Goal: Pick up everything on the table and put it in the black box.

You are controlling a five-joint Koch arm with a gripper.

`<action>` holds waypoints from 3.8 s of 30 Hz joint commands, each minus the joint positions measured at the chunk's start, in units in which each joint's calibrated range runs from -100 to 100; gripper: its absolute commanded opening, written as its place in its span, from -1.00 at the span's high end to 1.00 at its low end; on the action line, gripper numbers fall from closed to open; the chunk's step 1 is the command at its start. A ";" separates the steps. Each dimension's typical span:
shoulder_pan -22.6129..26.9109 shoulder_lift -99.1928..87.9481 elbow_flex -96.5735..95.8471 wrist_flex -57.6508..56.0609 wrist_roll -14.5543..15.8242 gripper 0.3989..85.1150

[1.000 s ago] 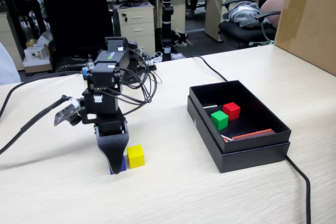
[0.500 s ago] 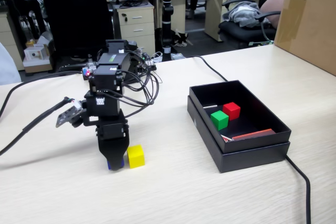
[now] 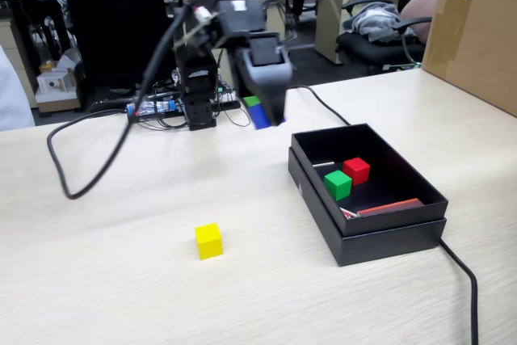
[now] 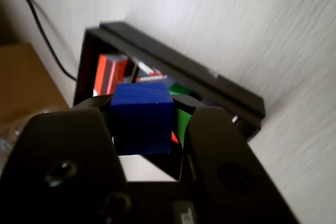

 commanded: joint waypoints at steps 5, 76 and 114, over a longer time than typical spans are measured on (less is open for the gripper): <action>9.28 10.81 3.98 -1.02 5.96 0.79; -14.02 39.16 11.14 2.26 -3.17 0.79; 5.52 32.39 7.69 2.00 9.33 0.21</action>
